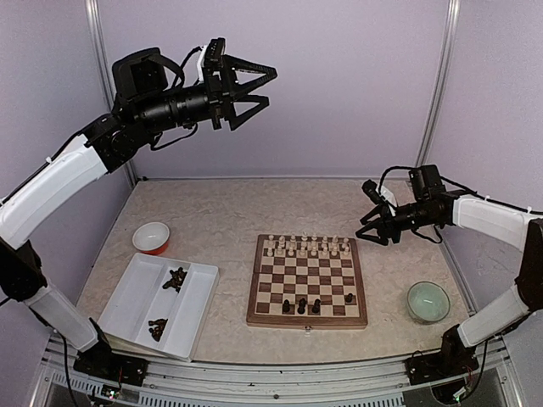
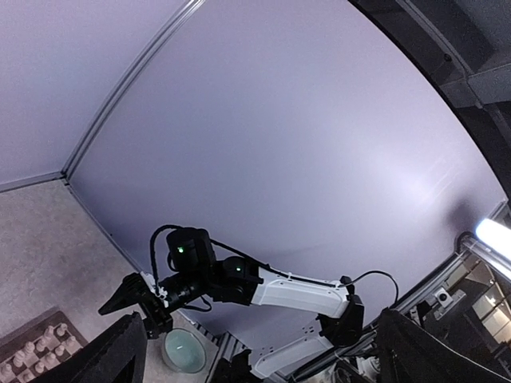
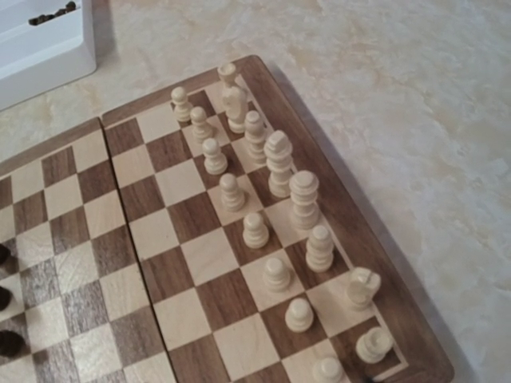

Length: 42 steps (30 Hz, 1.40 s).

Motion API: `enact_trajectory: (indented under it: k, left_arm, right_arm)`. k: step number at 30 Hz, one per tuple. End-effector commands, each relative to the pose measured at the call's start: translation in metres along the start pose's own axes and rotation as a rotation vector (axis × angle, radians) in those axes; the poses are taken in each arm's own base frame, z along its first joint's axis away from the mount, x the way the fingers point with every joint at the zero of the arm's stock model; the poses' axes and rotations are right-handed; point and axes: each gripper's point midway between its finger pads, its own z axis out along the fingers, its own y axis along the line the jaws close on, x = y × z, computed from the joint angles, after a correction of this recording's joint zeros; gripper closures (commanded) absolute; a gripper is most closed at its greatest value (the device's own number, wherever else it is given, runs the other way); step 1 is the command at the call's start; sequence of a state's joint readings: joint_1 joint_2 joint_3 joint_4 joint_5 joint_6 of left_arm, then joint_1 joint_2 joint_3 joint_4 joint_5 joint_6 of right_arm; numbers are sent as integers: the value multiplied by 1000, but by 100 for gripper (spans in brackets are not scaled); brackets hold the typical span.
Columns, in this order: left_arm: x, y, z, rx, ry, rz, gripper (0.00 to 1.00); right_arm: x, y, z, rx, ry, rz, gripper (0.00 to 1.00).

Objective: Set up the chess pieces on the board
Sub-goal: Pick up the bishop from the storage box.

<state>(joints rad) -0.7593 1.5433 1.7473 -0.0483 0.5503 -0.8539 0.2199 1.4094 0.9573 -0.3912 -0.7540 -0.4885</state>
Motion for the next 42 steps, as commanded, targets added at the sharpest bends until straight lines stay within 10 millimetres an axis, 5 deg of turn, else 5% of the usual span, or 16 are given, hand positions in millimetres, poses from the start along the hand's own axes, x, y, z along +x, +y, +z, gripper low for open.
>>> enact_trajectory:
  k: [1, 4, 8, 13, 17, 22, 25, 28, 34, 42]
  left_arm:
    - [-8, 32, -12, -223, -51, 162, 1]
    - [16, 105, -51, -422, -11, 264, 1]
    - [26, 185, -137, -825, -3, 376, 1]
    - [34, 245, -241, -1344, -18, 481, 1]
    - [33, 269, -336, -1731, -225, 386, 1]
    - [72, 322, -338, -1462, 6, 89, 6]
    - [106, 328, -336, -1407, 73, -57, 48]
    - [145, 321, -324, -1345, 85, -213, 66]
    - [194, 297, -316, -1426, 109, -314, 68]
    - [252, 309, -310, -1440, 168, -448, 70]
  right_arm:
    - [-12, -3, -11, 37, -27, -27, 44]
    - [-23, -4, -19, 61, -39, -56, 44]
    - [-44, 0, -34, 78, -71, -114, 43]
    - [-65, 8, -46, 53, -100, -144, 43]
    - [-74, 13, -52, 50, -129, -157, 42]
    - [-67, 14, -46, 19, -120, -128, 42]
    - [-63, 17, -46, 13, -109, -123, 42]
    - [-58, 18, -46, 17, -100, -125, 42]
    - [-50, 18, -42, 8, -76, -108, 42]
    - [-50, 26, -41, -32, -88, -98, 42]
